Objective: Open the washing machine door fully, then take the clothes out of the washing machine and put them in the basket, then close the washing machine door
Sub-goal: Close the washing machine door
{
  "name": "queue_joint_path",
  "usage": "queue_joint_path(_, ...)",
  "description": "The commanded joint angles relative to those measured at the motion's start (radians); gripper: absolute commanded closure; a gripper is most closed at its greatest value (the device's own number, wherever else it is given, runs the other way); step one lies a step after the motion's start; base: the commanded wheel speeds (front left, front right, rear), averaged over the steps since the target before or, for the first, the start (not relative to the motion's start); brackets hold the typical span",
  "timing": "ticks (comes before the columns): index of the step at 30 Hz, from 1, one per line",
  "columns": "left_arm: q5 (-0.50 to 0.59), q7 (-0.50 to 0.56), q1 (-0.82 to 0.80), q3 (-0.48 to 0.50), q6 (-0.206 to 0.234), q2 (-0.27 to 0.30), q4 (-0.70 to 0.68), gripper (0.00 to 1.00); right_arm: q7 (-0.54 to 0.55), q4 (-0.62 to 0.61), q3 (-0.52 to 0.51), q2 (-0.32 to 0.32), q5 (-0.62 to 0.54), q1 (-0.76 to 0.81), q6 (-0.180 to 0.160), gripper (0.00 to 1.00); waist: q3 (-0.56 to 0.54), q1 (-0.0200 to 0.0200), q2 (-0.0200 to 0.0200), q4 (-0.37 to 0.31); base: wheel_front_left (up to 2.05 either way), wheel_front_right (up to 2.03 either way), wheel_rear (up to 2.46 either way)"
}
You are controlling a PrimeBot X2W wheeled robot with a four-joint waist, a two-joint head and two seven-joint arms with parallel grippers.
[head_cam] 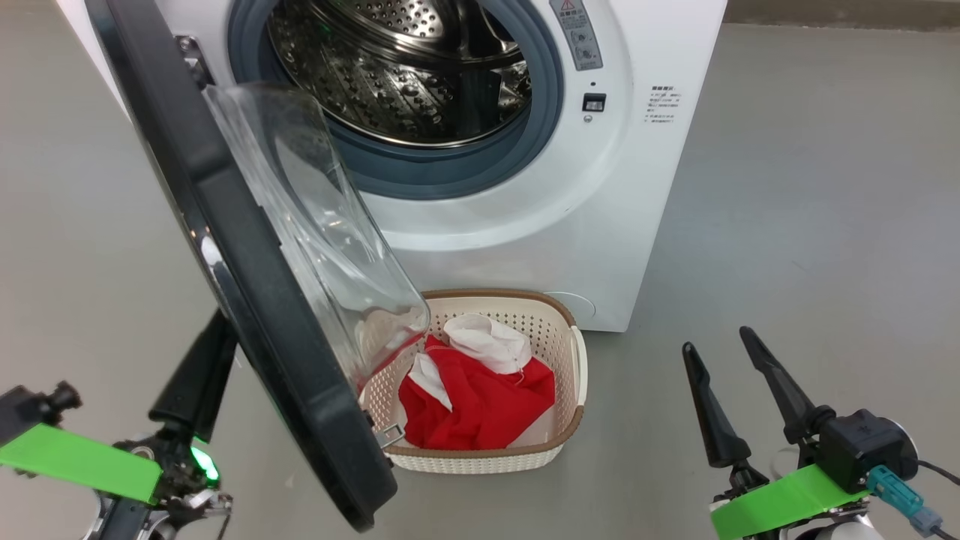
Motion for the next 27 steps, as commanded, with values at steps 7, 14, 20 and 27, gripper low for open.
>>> queue_joint_path(7, 0.251, -0.188, -0.003, 0.031, -0.095, 0.053, -0.025, 0.00, -0.014, -0.028, -0.010, -0.004, -0.010, -0.055, 0.006, 0.00, 0.010, 0.0000, 0.0000, 0.005, 0.00, 0.00, 0.00)
queue_joint_path(14, 0.513, -0.387, 0.046, -0.040, -0.112, 0.108, -0.066, 0.00, -0.014, -0.043, -0.025, -0.004, -0.029, -0.056, 0.006, 0.00, 0.013, 0.0000, 0.0000, 0.007, 0.00, 0.00, 0.00)
queue_joint_path(20, 0.763, -0.569, 0.122, -0.091, -0.113, 0.169, -0.103, 0.00, -0.014, -0.075, -0.051, -0.004, -0.041, -0.033, 0.006, 0.00, 0.005, 0.0000, 0.0000, 0.010, 0.00, 0.00, 0.00)
queue_joint_path(27, 0.968, -0.652, 0.182, -0.138, -0.086, 0.194, -0.133, 0.00, -0.014, -0.122, -0.070, -0.004, -0.052, 0.009, 0.006, 0.00, 0.007, 0.0000, 0.0000, 0.018, 0.00, 0.00, 0.00)
